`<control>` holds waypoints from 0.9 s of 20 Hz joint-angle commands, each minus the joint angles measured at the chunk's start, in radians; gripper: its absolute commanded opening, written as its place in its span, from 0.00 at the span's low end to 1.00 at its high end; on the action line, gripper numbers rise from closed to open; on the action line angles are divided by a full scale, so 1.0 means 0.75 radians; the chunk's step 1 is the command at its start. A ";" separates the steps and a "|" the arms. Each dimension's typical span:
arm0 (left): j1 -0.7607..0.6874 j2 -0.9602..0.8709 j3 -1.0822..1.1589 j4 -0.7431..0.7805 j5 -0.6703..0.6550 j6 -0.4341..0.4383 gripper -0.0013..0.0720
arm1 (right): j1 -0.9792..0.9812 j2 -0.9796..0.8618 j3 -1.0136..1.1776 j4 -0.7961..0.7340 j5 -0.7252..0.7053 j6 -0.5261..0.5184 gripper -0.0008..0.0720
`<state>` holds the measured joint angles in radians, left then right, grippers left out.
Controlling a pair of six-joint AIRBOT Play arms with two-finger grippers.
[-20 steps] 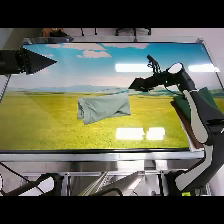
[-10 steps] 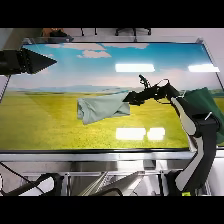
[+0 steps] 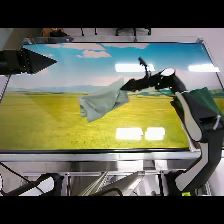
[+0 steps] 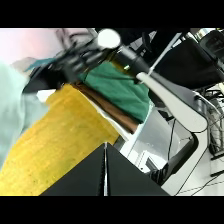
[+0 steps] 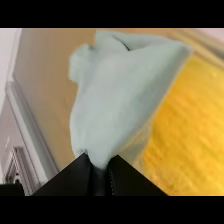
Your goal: Fold the shirts.
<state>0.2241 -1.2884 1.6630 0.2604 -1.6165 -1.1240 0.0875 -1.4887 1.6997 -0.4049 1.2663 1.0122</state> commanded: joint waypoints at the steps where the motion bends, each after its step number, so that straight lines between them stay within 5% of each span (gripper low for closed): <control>1: 0.001 0.000 -0.001 0.001 -0.010 -0.001 0.04 | -0.114 0.181 0.237 -0.193 -0.052 0.283 0.04; 6: 0.001 0.001 -0.001 0.001 -0.061 -0.001 0.04 | -0.456 0.334 0.407 -0.683 0.031 0.838 0.04; 18: 0.001 0.000 -0.001 0.002 -0.070 0.039 0.04 | -1.269 0.446 0.406 -0.824 0.606 1.102 0.04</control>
<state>0.2241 -1.2884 1.6630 0.2607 -1.6688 -1.1061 -0.7597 -1.1854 2.0029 -0.9546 1.6047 1.7931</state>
